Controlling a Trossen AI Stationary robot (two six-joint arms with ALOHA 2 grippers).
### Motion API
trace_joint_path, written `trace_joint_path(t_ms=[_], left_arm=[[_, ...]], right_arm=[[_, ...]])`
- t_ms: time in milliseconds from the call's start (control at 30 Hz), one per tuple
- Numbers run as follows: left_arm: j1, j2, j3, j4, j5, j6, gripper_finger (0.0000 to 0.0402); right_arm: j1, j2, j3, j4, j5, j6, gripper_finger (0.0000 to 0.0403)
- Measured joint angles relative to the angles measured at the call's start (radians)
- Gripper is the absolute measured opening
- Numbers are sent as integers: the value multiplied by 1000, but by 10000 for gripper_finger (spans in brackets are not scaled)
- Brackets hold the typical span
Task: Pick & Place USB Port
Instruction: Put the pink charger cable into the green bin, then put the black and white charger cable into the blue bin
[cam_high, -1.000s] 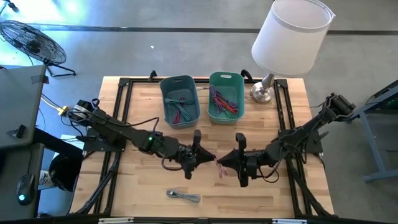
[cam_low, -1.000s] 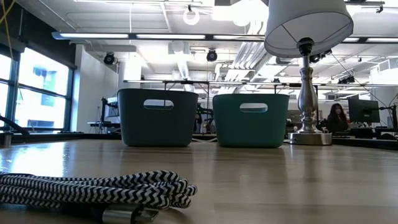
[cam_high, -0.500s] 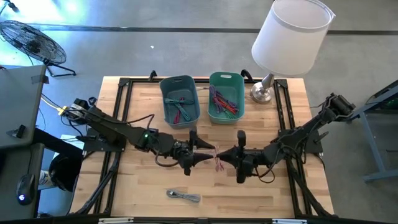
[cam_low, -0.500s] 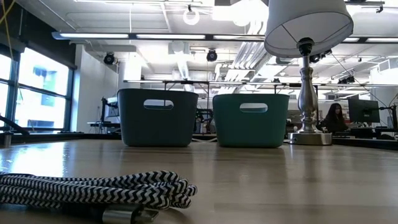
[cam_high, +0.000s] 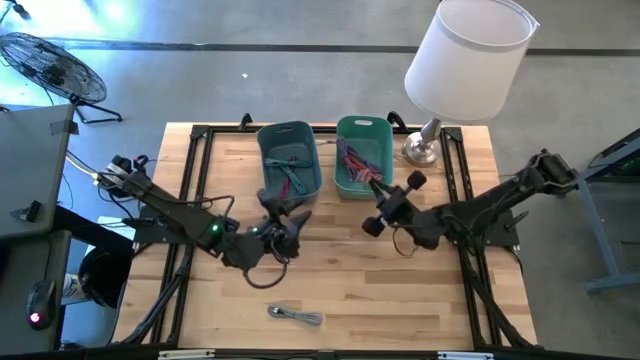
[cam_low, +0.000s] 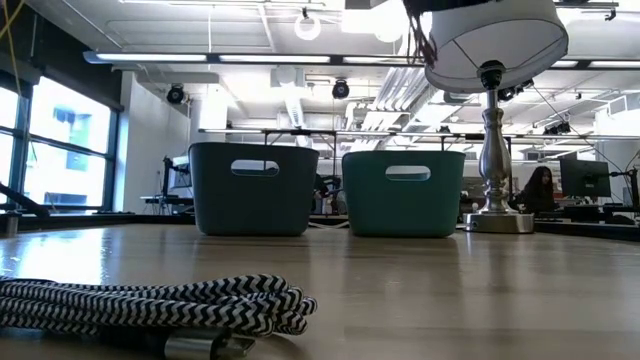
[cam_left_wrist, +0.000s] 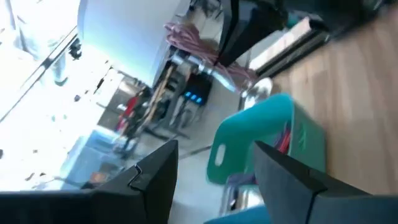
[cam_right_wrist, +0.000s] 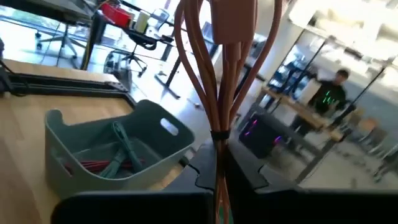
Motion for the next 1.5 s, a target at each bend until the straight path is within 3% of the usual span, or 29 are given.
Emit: trace_joint_path(t_ms=[100, 300, 433, 600, 800, 933, 1233, 1333, 1500], left_arm=[[-16, 0, 0, -55, -33, -15, 199], [-24, 0, 0, -167, 0, -132, 199], [-22, 0, 0, -261, 33, -226, 199], [-22, 0, 0, -350, 65, -317, 199], [-22, 0, -1, -415, 109, -394, 199], [-22, 0, -1, -442, 117, -428, 199], [-22, 0, -1, -471, 157, -456, 199], [-22, 0, -1, -495, 273, -429, 199], [-22, 0, -1, -574, 665, -435, 199]], right_arm=[[-72, -5, 0, -92, -78, 144, 5], [-250, -4, 0, -339, -318, 467, 5], [-350, 3, 0, -440, -381, 570, 5], [-431, 3, 0, -447, -462, 572, 42], [-476, 3, 0, -444, -480, 579, 101], [-484, 3, 0, -448, -528, 596, 140], [-456, 3, 0, -430, -531, 548, 220], [-418, 3, 0, -407, -601, 480, 228], [-338, 3, 0, -354, -713, 390, 227]])
